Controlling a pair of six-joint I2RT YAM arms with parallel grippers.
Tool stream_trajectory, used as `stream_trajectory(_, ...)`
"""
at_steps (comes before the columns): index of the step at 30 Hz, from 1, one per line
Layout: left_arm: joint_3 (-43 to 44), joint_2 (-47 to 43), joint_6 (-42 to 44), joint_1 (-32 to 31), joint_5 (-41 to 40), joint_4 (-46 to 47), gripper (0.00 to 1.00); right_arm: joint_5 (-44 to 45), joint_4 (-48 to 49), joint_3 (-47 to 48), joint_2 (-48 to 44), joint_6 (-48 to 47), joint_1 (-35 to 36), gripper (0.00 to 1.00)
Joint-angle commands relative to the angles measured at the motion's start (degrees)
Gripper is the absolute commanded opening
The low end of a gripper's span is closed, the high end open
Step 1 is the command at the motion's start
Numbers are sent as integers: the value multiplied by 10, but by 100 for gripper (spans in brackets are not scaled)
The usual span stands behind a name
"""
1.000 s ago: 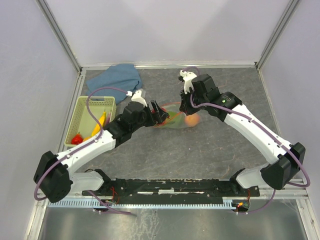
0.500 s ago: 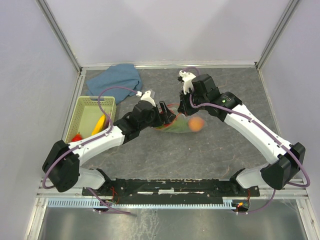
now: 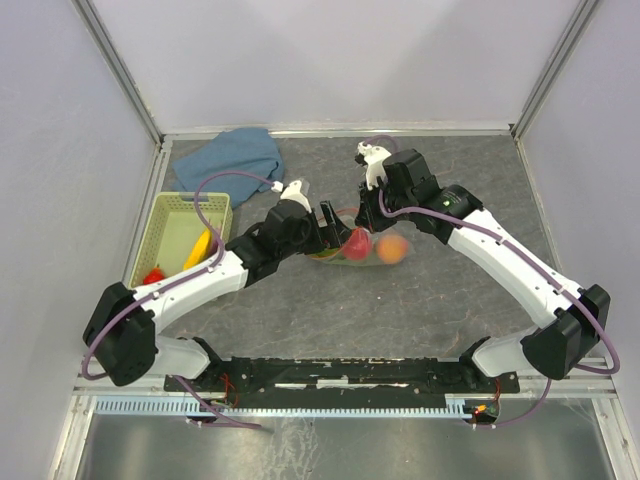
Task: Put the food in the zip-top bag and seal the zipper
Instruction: Place the fake fruit in the zipper food storage bag, then pick up the fake fruit from the bin.
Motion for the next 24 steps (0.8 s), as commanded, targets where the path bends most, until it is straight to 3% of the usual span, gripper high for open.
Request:
stream_trajectory(1, 37, -34, 24, -1, -12, -27, 97, -1, 42, -2, -22, 5, 0, 2)
stream_trajectory(7, 58, -78, 53, 3, -34, -109, 98, 6, 58, -8, -22, 1, 0, 2)
stream_trajectory(14, 72, -129, 61, 21, -137, -219, 100, 21, 69, -22, -25, -17, -1, 2)
stream_trajectory(19, 72, -150, 61, 87, -159, -297, 100, 40, 79, -44, -36, -33, 0, 2)
stream_trajectory(24, 53, -156, 95, 204, -126, -345, 100, 33, 100, -71, -50, -37, 0, 2)
